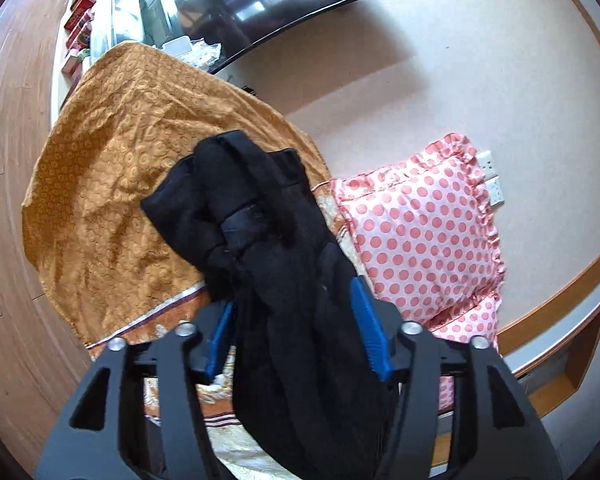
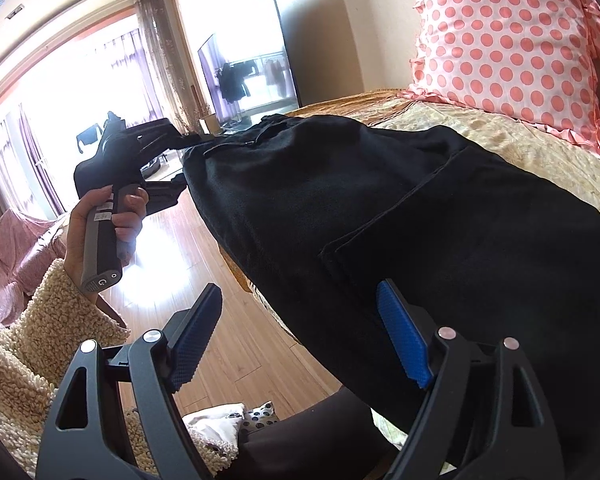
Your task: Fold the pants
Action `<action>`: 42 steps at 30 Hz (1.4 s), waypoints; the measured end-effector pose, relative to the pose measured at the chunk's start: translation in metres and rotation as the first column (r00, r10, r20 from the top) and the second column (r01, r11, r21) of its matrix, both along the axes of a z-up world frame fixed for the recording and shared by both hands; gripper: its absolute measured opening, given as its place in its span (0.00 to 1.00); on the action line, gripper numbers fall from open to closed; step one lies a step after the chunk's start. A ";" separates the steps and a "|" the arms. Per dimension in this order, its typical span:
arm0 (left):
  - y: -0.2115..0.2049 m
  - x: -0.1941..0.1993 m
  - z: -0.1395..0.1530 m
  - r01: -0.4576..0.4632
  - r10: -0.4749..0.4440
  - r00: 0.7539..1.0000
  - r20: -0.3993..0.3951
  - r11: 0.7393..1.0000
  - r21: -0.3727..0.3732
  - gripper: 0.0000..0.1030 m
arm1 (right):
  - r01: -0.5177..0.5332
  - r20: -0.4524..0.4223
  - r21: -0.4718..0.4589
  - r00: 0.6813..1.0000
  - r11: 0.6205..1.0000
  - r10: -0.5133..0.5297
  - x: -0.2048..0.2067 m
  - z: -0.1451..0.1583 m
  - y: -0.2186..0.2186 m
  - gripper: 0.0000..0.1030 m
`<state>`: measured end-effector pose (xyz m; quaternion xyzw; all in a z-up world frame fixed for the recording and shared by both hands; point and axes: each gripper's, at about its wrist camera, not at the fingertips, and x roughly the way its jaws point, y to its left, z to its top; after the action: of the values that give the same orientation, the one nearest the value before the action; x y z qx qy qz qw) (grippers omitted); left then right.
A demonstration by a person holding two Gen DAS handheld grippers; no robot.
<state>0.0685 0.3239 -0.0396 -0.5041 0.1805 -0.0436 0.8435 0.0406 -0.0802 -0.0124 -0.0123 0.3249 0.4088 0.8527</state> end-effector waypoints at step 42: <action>-0.192 0.006 0.147 0.270 -0.381 0.919 0.104 0.798 0.539 0.11 | 0.233 0.031 0.195 0.969 0.953 -0.244 -0.021 0.022 -0.111 0.79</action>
<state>0.0746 0.1315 0.1079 -0.2142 0.1812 -0.1911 0.9406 0.0199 -0.1916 0.0099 0.0972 0.2601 0.3316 0.9016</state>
